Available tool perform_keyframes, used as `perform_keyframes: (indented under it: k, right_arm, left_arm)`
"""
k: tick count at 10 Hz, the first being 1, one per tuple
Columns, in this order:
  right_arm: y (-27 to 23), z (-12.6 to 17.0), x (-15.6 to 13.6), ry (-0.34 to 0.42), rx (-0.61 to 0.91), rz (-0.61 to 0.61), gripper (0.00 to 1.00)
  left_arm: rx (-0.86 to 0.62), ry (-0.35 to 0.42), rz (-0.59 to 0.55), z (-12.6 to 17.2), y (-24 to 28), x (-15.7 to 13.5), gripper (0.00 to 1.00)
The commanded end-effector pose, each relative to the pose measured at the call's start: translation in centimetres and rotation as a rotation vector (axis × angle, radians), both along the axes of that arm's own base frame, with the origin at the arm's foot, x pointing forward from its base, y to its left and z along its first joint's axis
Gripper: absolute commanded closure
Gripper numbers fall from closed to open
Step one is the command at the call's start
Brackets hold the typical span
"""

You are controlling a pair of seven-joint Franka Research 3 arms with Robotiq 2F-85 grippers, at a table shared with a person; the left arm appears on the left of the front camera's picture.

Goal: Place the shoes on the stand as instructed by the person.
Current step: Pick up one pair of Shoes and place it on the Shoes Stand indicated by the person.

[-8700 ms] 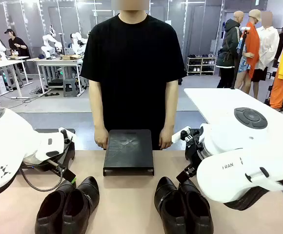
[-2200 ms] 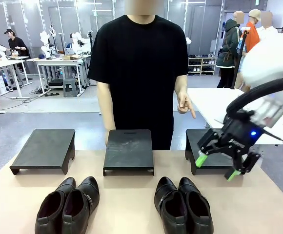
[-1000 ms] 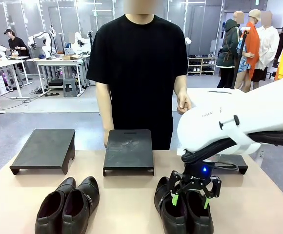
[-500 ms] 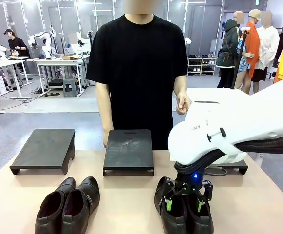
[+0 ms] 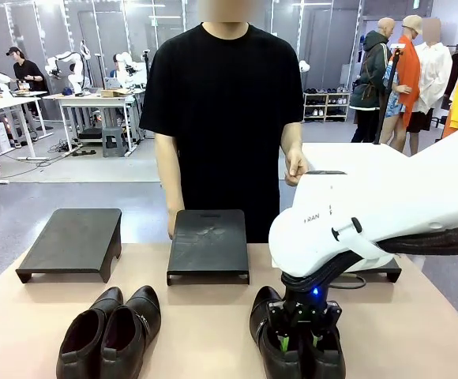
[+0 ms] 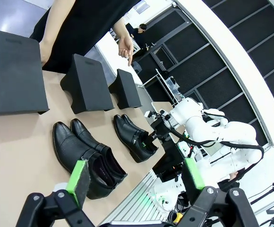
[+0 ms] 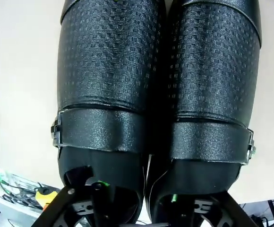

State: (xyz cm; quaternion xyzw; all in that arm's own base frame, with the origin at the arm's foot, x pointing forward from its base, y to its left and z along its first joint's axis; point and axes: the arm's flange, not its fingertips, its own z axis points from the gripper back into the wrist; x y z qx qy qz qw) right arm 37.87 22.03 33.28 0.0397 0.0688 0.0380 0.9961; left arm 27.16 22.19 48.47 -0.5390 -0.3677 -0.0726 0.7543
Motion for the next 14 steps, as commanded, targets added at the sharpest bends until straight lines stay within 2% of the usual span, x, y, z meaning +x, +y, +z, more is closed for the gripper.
perform_keyframes:
  k: [1,2,3,7,10,11,13,14]
  right_arm:
    - [0.5,-0.4,0.0,-0.021,-0.012,-0.025,0.87]
    - [0.3,-0.4,0.1,-0.026,-0.009,-0.030,0.97]
    - [0.1,-0.1,0.2,-0.040,-0.001,-0.029,1.00]
    - [-0.3,3.0,-0.1,-0.107,-0.029,-0.021,1.00]
    - [-3.0,9.4,-0.1,-0.256,-0.027,-0.017,1.00]
    - [-4.3,11.7,0.3,-0.271,0.005,-0.022,1.00]
    - [-7.1,15.6,1.3,-0.408,-0.031,-0.046,1.00]
    - [-8.8,17.6,2.1,-0.466,0.007,-0.033,1.00]
  left_arm:
    - [-0.002,-0.021,-0.011,0.1,0.2,0.1,0.00]
    - [-0.002,-0.021,-0.011,0.1,0.2,0.1,0.00]
    - [-0.002,-0.021,-0.011,0.1,0.2,0.1,0.00]
    - [-0.002,-0.021,-0.011,0.1,0.2,0.1,0.00]
    - [-0.002,-0.021,-0.011,0.1,0.2,0.1,0.00]
    - [-0.002,-0.021,-0.011,0.1,0.2,0.1,0.00]
    - [-0.002,-0.021,-0.011,0.1,0.2,0.1,0.00]
    - [-0.002,-0.021,-0.011,0.1,0.2,0.1,0.00]
